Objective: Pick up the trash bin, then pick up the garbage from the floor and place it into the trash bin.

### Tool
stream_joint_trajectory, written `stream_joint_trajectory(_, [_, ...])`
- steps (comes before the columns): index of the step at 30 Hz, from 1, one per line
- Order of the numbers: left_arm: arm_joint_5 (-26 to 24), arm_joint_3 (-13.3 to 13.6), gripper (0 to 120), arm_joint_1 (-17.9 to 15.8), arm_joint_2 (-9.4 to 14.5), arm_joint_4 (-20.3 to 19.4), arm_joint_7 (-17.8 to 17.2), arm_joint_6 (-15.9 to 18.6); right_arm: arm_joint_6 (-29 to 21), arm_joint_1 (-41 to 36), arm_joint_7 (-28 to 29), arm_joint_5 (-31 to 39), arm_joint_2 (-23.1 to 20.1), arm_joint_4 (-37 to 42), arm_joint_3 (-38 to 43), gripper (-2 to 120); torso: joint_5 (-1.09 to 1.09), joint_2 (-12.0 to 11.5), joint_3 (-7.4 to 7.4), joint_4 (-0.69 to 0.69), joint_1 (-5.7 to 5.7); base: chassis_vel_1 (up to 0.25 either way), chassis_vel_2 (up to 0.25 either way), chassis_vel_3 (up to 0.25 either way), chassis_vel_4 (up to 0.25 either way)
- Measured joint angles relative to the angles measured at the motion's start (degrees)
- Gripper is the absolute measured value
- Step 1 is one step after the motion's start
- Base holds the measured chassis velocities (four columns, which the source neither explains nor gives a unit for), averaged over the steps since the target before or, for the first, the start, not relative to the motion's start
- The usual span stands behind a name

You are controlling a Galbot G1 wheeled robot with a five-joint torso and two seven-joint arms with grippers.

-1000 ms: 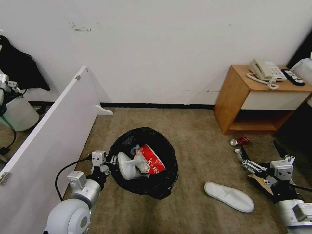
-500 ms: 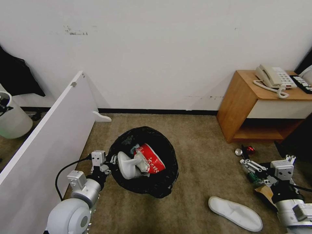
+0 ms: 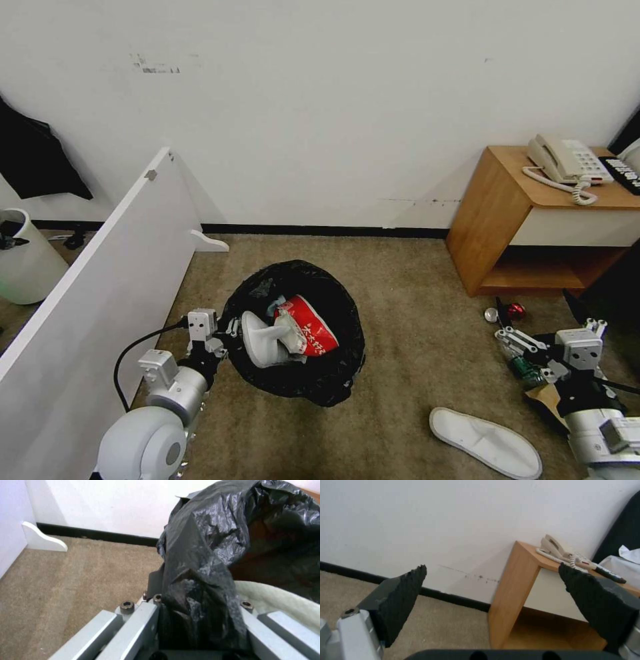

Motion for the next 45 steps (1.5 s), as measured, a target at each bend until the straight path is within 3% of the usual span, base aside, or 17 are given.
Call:
stream_joint_trajectory(39, [1.3, 0.4, 4, 0.3, -0.9, 0.0, 0.5, 0.6, 1.3, -0.5, -0.4, -0.1, -0.3, -0.4, -0.9, 100, 0.00, 0.0, 0.00, -0.04, 0.00, -0.024, -0.026, -0.025, -0.029])
stream_joint_trajectory(42, [1.3, 0.4, 4, 0.3, -1.0, 0.1, 0.5, 0.6, 1.3, -0.4, -0.4, -0.1, -0.2, -0.5, -1.0, 100, 0.00, 0.0, 0.00, 0.03, 0.00, -0.040, -0.011, -0.010, -0.030])
stream_joint_trajectory(45, [1.4, 0.4, 4, 0.3, -1.1, 0.1, 0.5, 0.5, 1.4, -0.4, -0.4, -0.1, -0.2, -0.5, -1.0, 100, 0.00, 0.0, 0.00, 0.01, 0.00, 0.000, 0.000, 0.000, 0.000])
